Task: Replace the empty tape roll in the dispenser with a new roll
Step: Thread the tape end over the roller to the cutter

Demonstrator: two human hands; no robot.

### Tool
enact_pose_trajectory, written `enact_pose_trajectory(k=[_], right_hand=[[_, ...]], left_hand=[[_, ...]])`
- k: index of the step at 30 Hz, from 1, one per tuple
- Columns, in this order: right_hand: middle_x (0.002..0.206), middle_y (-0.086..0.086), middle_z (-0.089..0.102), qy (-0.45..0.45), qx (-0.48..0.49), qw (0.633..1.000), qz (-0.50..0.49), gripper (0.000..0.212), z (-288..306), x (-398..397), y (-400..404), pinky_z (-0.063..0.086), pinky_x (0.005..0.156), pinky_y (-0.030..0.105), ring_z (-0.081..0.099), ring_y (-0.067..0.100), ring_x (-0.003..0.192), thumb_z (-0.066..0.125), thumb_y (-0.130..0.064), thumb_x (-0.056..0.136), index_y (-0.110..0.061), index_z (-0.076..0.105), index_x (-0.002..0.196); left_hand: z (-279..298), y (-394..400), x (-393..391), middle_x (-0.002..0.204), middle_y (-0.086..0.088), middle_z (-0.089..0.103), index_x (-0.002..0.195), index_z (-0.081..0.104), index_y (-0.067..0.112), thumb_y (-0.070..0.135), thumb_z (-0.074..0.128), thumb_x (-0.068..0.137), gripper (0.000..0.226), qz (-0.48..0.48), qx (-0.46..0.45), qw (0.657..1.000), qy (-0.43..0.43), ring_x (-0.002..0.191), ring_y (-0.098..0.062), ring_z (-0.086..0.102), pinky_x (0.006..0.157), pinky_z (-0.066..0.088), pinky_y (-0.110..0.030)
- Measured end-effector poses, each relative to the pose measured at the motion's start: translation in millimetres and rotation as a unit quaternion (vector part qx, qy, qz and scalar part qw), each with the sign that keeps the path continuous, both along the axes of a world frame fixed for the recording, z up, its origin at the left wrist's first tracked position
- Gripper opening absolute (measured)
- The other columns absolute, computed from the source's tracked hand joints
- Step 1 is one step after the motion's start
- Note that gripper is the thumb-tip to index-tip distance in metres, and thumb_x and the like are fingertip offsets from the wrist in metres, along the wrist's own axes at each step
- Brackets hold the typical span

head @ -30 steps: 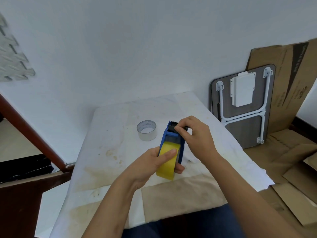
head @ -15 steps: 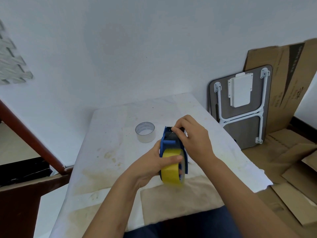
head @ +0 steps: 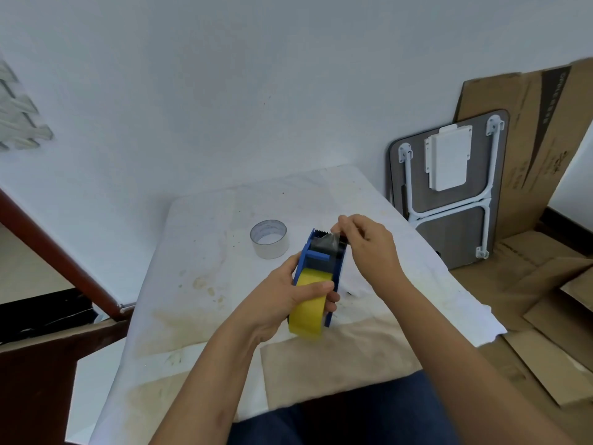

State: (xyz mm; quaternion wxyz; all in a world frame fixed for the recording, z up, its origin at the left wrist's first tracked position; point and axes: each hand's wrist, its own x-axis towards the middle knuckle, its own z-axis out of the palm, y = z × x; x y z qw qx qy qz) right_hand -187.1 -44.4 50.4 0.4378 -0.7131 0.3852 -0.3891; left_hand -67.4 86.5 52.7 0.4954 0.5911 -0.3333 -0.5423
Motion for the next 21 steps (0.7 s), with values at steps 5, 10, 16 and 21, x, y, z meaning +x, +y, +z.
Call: enact_pose_trajectory(k=[5, 10, 16, 21], right_hand=[[0.098, -0.009, 0.071, 0.031, 0.024, 0.997, 0.070, 0.024, 9.9, -4.6, -0.8, 0.047, 0.073, 0.009, 0.065, 0.000, 0.092, 0.066, -0.041, 0.088, -0.019, 0.072, 0.095], [0.105, -0.012, 0.063, 0.124, -0.045, 0.980, 0.147, 0.045, 16.6, -1.1, -2.3, 0.051, 0.086, 0.022, 0.061, 0.004, 0.099, 0.075, -0.057, 0.066, -0.025, 0.070, 0.096], [0.105, -0.002, 0.060, 0.176, -0.140, 0.960, 0.164, 0.015, 20.8, 6.3, 0.0, 0.051, 0.085, 0.029, 0.059, 0.014, 0.094, 0.074, -0.028, 0.082, -0.018, 0.067, 0.092], [0.092, -0.001, 0.067, 0.071, -0.083, 0.989, 0.095, 0.009, 28.9, 6.1, -2.2, 0.051, 0.073, 0.026, 0.066, 0.011, 0.084, 0.066, -0.023, 0.090, -0.015, 0.064, 0.087]], left_hand=[[-4.8, 2.3, 3.0, 0.095, -0.018, 0.079, 0.130, 0.058, 0.020, 0.013, 0.074, 0.088, 0.046, 0.027, -0.004, 1.000, 0.011, 0.077, -0.028, 0.074, 0.077, 0.064, -0.039], [-5.6, 2.3, 4.7, 0.094, -0.018, 0.079, 0.129, 0.059, 0.020, 0.013, 0.072, 0.091, 0.041, 0.043, -0.001, 0.999, 0.005, 0.075, -0.027, 0.075, 0.074, 0.064, -0.037], [-3.1, 0.7, 5.6, 0.093, -0.017, 0.080, 0.128, 0.059, 0.020, 0.016, 0.073, 0.091, 0.040, 0.068, -0.008, 0.998, -0.002, 0.074, -0.026, 0.075, 0.077, 0.064, -0.041], [-3.9, 4.1, 3.7, 0.090, -0.015, 0.080, 0.128, 0.059, 0.020, 0.027, 0.070, 0.092, 0.039, 0.077, -0.011, 0.997, -0.014, 0.073, -0.025, 0.075, 0.078, 0.064, -0.043]])
